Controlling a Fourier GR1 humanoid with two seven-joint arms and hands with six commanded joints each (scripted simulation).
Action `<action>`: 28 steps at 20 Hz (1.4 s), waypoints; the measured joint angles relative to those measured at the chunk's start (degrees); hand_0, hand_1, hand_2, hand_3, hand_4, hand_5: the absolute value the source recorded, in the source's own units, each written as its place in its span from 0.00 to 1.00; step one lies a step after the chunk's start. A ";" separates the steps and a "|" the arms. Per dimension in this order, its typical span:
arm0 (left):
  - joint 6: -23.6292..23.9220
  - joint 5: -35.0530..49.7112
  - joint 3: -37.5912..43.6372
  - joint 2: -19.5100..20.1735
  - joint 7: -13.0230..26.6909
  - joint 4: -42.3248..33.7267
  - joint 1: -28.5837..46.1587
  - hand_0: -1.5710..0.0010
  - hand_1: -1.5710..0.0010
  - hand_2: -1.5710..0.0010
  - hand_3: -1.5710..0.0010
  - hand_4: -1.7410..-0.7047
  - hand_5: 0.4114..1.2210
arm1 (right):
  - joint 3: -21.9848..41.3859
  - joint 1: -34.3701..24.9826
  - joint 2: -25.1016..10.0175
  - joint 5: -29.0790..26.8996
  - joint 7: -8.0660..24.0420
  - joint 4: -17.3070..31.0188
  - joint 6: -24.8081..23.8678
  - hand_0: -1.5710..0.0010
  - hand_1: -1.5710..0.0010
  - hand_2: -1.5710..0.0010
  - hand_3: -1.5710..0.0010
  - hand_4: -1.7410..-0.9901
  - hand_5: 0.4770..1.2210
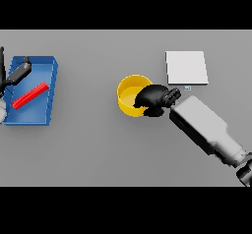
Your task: Pick up the red beaker and tilt it to pour out 1 green nut into yellow bowl. Pick up the yellow bowl and place it on the metallic measuring scale.
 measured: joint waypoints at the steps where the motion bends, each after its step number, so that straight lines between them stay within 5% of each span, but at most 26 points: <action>1: 0.00 0.00 -0.09 -0.56 -0.20 0.90 -0.20 1.00 1.00 1.00 1.00 0.97 0.34 | -0.11 -0.19 -0.15 -0.41 -0.46 0.22 0.16 0.05 0.05 0.18 0.12 0.04 0.97; 5: -0.03 -0.17 -0.02 -0.41 -0.21 1.45 -0.30 1.00 1.00 1.00 1.00 0.98 0.34 | 0.04 0.26 -1.73 -1.34 -0.92 -2.22 0.19 0.02 0.02 0.15 0.12 0.02 0.99; 15: 0.18 -0.46 0.01 -0.35 -0.74 1.21 -0.88 1.00 1.00 1.00 1.00 0.97 0.35 | -5.57 -1.91 -5.80 -4.39 5.36 -11.05 4.01 0.00 0.00 0.09 0.19 0.00 1.00; 17: 0.12 0.13 0.48 -0.07 -1.48 0.40 -0.53 1.00 1.00 1.00 1.00 0.96 0.35 | -6.57 -2.47 -6.05 -4.68 5.63 -10.06 3.23 0.00 0.00 0.08 0.12 0.00 1.00; 20: 0.40 -0.47 0.00 0.64 0.00 -0.60 0.43 1.00 1.00 1.00 1.00 0.96 0.36 | -8.68 -3.68 -6.77 -5.36 6.35 -7.83 2.68 0.00 0.00 0.06 0.18 0.00 1.00; 28: 0.18 -0.31 0.21 0.63 1.46 -1.04 -0.03 1.00 1.00 1.00 1.00 0.97 0.35 | -13.37 -6.92 -11.57 -4.08 2.39 3.10 -5.35 0.00 0.00 0.04 0.25 0.00 1.00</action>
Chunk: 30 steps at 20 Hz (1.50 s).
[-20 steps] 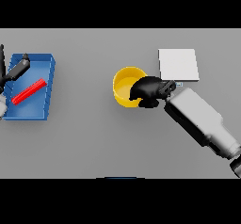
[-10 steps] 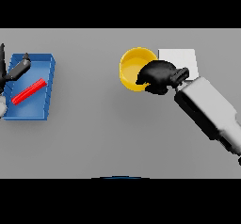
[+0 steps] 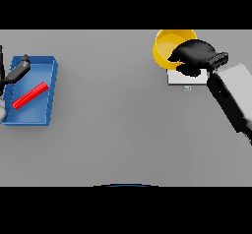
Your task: Pick up the red beaker and tilt it to pour out 1 green nut into yellow bowl. Pick up the yellow bowl and place it on the metallic measuring scale.
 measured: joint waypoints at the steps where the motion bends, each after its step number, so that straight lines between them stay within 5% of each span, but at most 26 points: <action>1: -0.34 0.33 0.25 0.29 -0.20 -0.29 0.04 1.00 1.00 1.00 1.00 0.97 0.35 | -0.27 0.10 -0.08 0.13 0.09 1.20 -0.57 0.00 0.00 0.04 0.25 0.00 1.00; 11: -0.09 -0.18 0.14 0.72 0.10 -0.64 0.83 1.00 1.00 1.00 1.00 0.98 0.33 | -2.69 -2.21 1.26 2.79 -3.90 20.07 -9.62 0.00 0.00 0.11 0.14 0.00 1.00; 18: -0.17 -0.52 0.15 0.80 0.17 -0.41 0.01 1.00 1.00 1.00 1.00 0.98 0.32 | -3.43 -2.09 3.04 2.27 -7.24 24.57 -11.56 0.04 0.00 0.15 0.07 0.00 1.00; 20: -0.27 -0.54 -0.12 0.09 0.33 0.52 -0.15 1.00 1.00 1.00 1.00 0.98 0.32 | -3.60 -2.09 3.24 2.28 -6.59 24.92 -11.77 0.08 0.04 0.12 0.12 0.01 1.00; 22: -0.17 -0.65 -0.19 -0.25 0.01 1.02 -0.35 1.00 1.00 1.00 1.00 0.98 0.32 | -3.80 -2.09 3.88 2.19 -6.50 25.36 -11.90 0.05 0.06 0.08 0.30 0.01 1.00; 23: -0.31 -0.78 -0.27 0.11 -0.01 0.46 -0.34 1.00 1.00 1.00 1.00 0.98 0.32 | -3.91 -2.28 4.01 2.15 -6.46 25.47 -11.65 0.08 0.15 0.18 0.37 0.07 1.00; 26: -0.92 -0.73 -0.37 0.03 0.53 0.89 -1.01 1.00 1.00 1.00 1.00 0.99 0.32 | -3.61 -2.16 4.09 2.50 -5.39 24.59 -10.82 0.50 0.55 0.50 0.54 0.18 0.74; 30: 0.00 -0.65 -0.52 -0.50 0.63 -0.14 -0.18 1.00 1.00 1.00 1.00 0.98 0.31 | -2.00 -3.19 3.66 4.05 -6.57 25.21 -9.64 0.79 0.82 0.76 0.68 0.24 0.58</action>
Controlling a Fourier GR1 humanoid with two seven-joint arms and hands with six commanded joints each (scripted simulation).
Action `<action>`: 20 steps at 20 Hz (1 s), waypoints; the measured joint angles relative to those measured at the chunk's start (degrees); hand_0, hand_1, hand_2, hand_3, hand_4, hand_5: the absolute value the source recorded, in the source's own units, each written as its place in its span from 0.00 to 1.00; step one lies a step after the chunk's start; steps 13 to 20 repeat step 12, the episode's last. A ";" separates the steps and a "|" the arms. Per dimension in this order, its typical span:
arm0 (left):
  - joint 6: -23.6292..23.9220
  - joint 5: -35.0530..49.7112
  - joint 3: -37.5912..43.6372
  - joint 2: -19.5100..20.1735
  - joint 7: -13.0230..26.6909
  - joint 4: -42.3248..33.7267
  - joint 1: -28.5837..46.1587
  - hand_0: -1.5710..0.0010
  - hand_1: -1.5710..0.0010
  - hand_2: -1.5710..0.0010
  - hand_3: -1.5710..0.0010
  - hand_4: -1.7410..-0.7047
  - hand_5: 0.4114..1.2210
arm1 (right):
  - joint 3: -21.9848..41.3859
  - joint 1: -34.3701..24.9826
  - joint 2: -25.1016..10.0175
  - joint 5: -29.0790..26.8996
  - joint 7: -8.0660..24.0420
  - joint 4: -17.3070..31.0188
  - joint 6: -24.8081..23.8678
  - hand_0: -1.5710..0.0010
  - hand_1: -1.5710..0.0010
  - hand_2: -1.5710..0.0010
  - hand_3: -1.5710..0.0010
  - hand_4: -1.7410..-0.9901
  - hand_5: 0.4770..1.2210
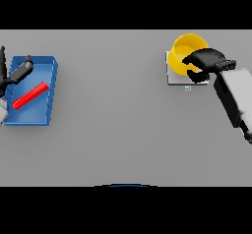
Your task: Pick up the red beaker and tilt it to pour out 1 green nut into yellow bowl. Pick up the yellow bowl and place it on the metallic measuring scale.
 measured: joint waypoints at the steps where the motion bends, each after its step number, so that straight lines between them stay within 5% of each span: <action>1: 0.20 -0.17 0.17 0.34 -0.01 0.00 -0.02 1.00 1.00 1.00 1.00 0.98 0.31 | 0.39 0.49 -0.31 0.10 -1.74 -0.20 -0.10 0.83 0.85 0.81 0.70 0.25 0.56; 8: -0.41 -0.26 -0.01 -0.17 -0.34 1.52 -0.90 1.00 1.00 1.00 1.00 0.98 0.31 | -0.56 -0.17 0.25 -0.47 -2.00 1.32 -1.15 0.97 0.97 0.96 0.84 0.30 0.42; 20: -0.38 -0.49 0.14 -0.33 -0.71 2.61 -1.64 1.00 1.00 1.00 1.00 0.98 0.31 | -0.67 -0.34 -0.10 -0.42 -1.36 2.66 -0.23 0.99 0.99 0.98 0.91 0.35 0.35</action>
